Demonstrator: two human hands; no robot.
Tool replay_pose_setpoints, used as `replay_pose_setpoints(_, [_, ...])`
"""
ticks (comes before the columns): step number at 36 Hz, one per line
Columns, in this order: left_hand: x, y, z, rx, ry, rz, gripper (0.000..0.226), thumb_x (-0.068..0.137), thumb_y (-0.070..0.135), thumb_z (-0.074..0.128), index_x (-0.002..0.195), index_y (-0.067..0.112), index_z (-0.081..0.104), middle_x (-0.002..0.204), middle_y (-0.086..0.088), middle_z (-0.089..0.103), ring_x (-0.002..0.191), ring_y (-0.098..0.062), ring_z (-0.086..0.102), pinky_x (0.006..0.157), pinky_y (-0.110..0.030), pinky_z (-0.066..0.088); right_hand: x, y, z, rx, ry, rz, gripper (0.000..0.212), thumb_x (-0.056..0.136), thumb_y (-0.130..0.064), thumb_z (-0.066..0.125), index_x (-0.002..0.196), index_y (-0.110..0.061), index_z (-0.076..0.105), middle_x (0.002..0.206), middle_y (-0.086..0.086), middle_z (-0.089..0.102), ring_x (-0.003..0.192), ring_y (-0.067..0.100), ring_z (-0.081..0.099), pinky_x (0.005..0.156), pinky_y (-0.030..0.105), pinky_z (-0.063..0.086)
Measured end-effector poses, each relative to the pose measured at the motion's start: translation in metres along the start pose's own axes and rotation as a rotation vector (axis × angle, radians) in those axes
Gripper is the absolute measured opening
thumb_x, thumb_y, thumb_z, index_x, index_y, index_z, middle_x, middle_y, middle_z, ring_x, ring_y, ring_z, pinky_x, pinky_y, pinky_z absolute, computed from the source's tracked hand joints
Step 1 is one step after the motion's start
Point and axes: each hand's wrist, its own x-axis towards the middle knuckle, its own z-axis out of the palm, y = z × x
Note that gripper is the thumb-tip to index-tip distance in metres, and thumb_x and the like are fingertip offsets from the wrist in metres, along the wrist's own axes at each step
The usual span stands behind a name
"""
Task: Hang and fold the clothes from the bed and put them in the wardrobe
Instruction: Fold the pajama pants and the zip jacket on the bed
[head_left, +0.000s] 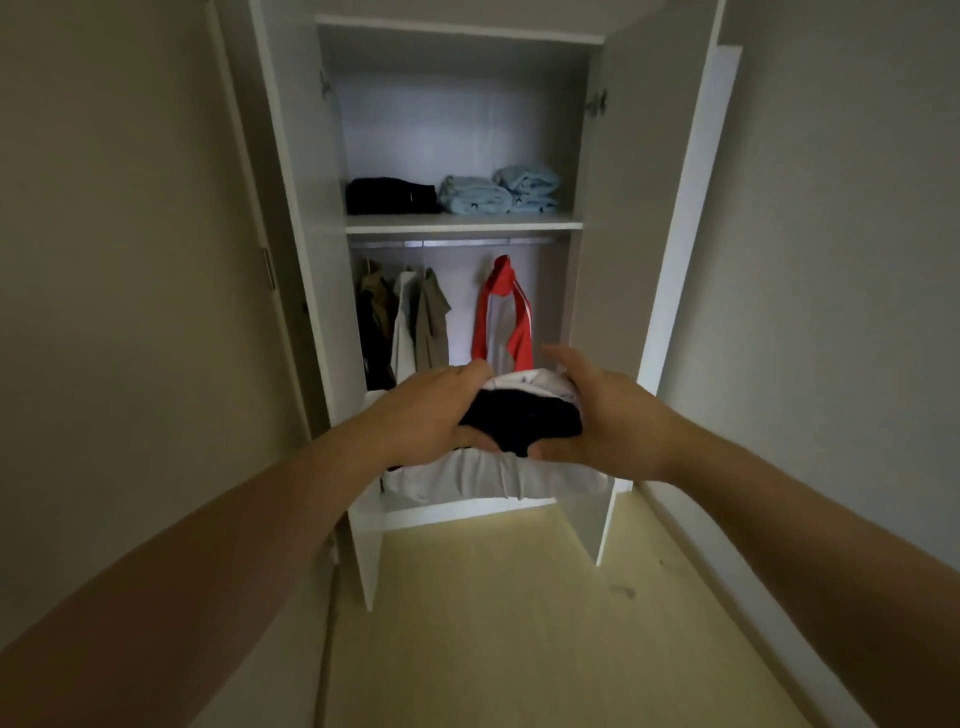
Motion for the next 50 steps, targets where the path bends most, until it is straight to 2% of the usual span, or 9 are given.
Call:
replay_pose_setpoints(7, [0.104,-0.107,-0.016,-0.047,-0.027,0.039,0.055,0.075,0.054,0.080,0.115,0.032,0.048,0.100,0.012,0.061,0.085,-0.001,0.056,0.071,-0.023,0.050,0.136,0.041,0.004,-0.170,0.065,0.105,0.052,0.082,-0.055,0.073,0.123,-0.032,0.049,0.100,-0.012,0.060,0.082,0.010,0.058,0.063,0.015,0.041])
replay_pose_setpoints(16, [0.230,-0.228,-0.015,0.006,-0.048,0.024,0.051,0.082,0.018,0.076,0.127,0.021,0.051,0.112,0.005,0.061,0.099,-0.013,0.057,0.083,-0.033,0.050,0.303,0.110,0.019,-0.115,0.180,0.118,0.042,0.086,-0.040,0.074,0.120,-0.023,0.056,0.093,-0.011,0.054,0.081,0.014,0.057,0.060,0.012,0.036])
replay_pose_setpoints(24, [0.367,-0.334,-0.021,0.455,0.232,-0.055,0.043,0.084,0.041,0.071,0.122,0.030,0.055,0.112,0.006,0.067,0.106,-0.022,0.060,0.092,-0.037,0.028,0.477,0.186,0.003,-0.065,0.303,0.022,0.038,0.085,-0.032,0.076,0.114,-0.022,0.054,0.098,-0.001,0.065,0.057,-0.001,0.048,0.043,0.008,0.035])
replay_pose_setpoints(26, [0.399,-0.360,-0.027,0.521,0.281,-0.098,0.041,0.085,0.040,0.070,0.121,0.028,0.054,0.111,0.005,0.066,0.104,-0.022,0.061,0.089,-0.037,0.028,0.522,0.198,-0.006,-0.053,0.311,-0.008,0.037,0.085,-0.030,0.076,0.112,-0.022,0.053,0.100,0.001,0.067,0.058,-0.003,0.049,0.050,0.007,0.038])
replay_pose_setpoints(30, [0.452,-0.415,-0.034,0.438,0.400,-0.135,0.034,0.085,0.026,0.069,0.117,0.015,0.064,0.107,-0.006,0.069,0.099,-0.027,0.063,0.085,-0.040,0.045,0.607,0.216,-0.013,-0.027,0.339,-0.081,0.042,0.085,-0.026,0.077,0.119,-0.013,0.055,0.110,0.010,0.067,0.093,0.026,0.064,0.072,0.024,0.040])
replay_pose_setpoints(40, [0.557,-0.551,-0.045,0.380,0.600,-0.311,0.021,0.091,0.021,0.068,0.104,0.008,0.058,0.099,-0.010,0.064,0.088,-0.027,0.061,0.074,-0.043,0.049,0.786,0.247,0.005,-0.051,0.460,-0.278,0.031,0.090,-0.010,0.070,0.117,-0.002,0.056,0.108,0.014,0.061,0.094,0.022,0.056,0.069,0.021,0.030])
replay_pose_setpoints(43, [0.582,-0.596,-0.044,0.384,0.685,-0.333,0.021,0.090,0.020,0.069,0.104,0.007,0.058,0.097,-0.007,0.062,0.079,-0.016,0.051,0.068,-0.027,0.034,0.831,0.255,0.013,-0.202,0.488,-0.335,0.034,0.092,-0.006,0.064,0.125,-0.003,0.057,0.119,0.014,0.060,0.109,0.026,0.055,0.085,0.027,0.037])
replay_pose_setpoints(46, [0.601,-0.637,-0.040,0.294,0.738,-0.326,0.015,0.084,0.005,0.069,0.095,0.001,0.060,0.095,-0.015,0.062,0.081,-0.024,0.056,0.070,-0.041,0.046,0.870,0.260,0.021,-0.270,0.504,-0.435,0.040,0.091,0.000,0.056,0.131,-0.004,0.058,0.129,0.015,0.057,0.122,0.028,0.051,0.096,0.024,0.034])
replay_pose_setpoints(50, [0.617,-0.695,-0.029,0.172,0.657,-0.540,0.017,0.081,0.005,0.061,0.091,0.016,0.053,0.094,-0.004,0.054,0.089,-0.021,0.054,0.078,-0.034,0.047,0.926,0.275,0.046,-0.536,0.324,-0.534,0.052,0.106,-0.016,0.029,0.156,-0.019,0.017,0.158,0.007,0.029,0.148,0.019,0.024,0.119,0.026,0.011])
